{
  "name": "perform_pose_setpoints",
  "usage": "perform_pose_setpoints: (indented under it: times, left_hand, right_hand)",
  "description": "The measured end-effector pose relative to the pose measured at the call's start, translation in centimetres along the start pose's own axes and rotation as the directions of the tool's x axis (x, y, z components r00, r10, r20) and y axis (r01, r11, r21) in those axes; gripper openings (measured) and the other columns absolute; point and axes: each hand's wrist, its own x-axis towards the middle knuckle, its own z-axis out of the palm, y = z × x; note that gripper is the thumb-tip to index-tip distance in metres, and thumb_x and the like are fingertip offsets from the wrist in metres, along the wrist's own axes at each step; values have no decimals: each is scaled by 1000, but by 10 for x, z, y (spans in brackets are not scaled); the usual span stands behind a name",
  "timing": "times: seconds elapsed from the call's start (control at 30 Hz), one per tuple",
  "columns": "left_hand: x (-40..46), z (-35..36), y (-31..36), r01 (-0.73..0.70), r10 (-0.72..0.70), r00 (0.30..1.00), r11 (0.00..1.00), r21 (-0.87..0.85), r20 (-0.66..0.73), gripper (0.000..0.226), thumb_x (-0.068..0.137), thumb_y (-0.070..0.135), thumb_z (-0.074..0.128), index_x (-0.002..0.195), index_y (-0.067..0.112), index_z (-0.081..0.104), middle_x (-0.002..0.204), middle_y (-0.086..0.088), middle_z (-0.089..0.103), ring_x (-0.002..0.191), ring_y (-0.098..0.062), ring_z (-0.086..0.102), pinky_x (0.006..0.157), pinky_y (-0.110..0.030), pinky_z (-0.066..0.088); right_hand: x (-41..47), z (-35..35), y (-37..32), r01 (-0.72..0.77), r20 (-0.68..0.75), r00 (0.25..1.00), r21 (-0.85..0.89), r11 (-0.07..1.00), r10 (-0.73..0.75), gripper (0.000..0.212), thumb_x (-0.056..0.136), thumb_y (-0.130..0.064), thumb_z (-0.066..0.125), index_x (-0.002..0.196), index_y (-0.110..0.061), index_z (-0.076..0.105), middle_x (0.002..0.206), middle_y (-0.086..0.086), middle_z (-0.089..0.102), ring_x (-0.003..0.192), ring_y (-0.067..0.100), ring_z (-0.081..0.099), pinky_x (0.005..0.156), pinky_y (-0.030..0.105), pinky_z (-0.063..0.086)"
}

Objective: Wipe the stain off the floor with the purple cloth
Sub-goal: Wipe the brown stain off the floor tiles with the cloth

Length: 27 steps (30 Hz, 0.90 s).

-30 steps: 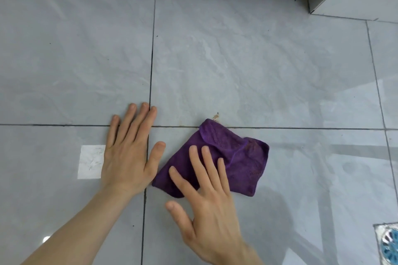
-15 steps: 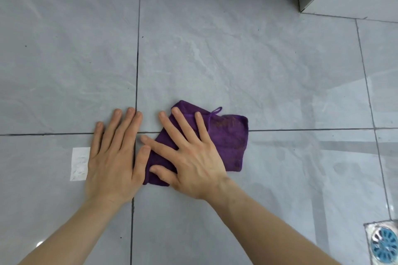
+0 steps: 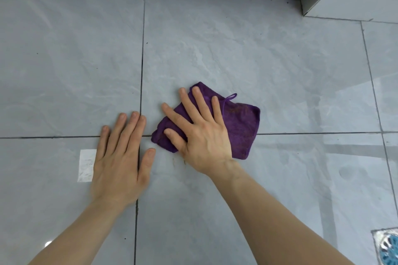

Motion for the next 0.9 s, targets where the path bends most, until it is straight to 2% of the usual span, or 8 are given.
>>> perform_pose_setpoints:
  times: [0.37,0.57,0.63,0.7,0.77,0.83,0.9]
  left_hand:
    - [1,0,0,9,-9,1000,1000,7,3,70,100,50,26,162,17,21,172,3,17,161,-17,9,131,-47,6]
    - [0,0,0,7,-7,1000,999,40,3,72,99,51,25,162,16,22,172,2,19,161,-19,12,130,-48,9]
    - [0,0,1,8,-8,1000,999,41,-1,72,100,52,24,162,16,22,172,1,19,161,-19,12,130,-49,9]
    - [-1,0,1,7,-7,1000,999,36,-7,72,100,52,24,162,15,22,172,1,19,161,-19,12,130,-49,10]
    - [0,1,1,7,-6,1000,1000,30,-15,73,100,53,23,162,15,22,171,0,20,161,-20,12,130,-49,10]
    - [1,1,1,3,-2,1000,1000,28,-17,72,100,52,25,162,15,22,171,0,21,161,-21,12,130,-49,9]
    - [0,1,0,-4,4,1000,1000,23,-23,72,99,51,29,162,15,24,171,0,23,160,-21,14,130,-50,10]
  right_hand:
    - [-32,1,-5,-202,-1,979,34,979,202,52,106,-54,38,156,-40,35,172,4,21,161,28,10,127,57,15]
    - [-81,-1,-16,-295,49,955,5,956,294,58,106,-55,36,160,-36,27,173,6,15,161,31,4,127,59,18]
    - [-88,-5,-20,-301,77,952,38,953,298,63,105,-58,35,161,-36,19,174,5,9,161,29,-1,127,59,16]
    - [-90,-15,-20,-318,83,948,163,934,309,71,101,-62,41,162,-37,13,175,2,3,161,22,-7,129,56,14]
    - [-94,-30,-17,-378,51,924,280,883,379,83,94,-66,53,162,-37,15,174,0,5,161,17,-1,129,48,16]
    - [-108,-35,-10,-411,29,908,255,875,418,91,84,-70,63,159,-37,24,172,-2,16,159,20,16,125,43,23]
    - [-127,-33,-6,-369,54,929,189,910,366,85,80,-63,73,153,-33,41,166,-2,32,154,23,31,120,45,35]
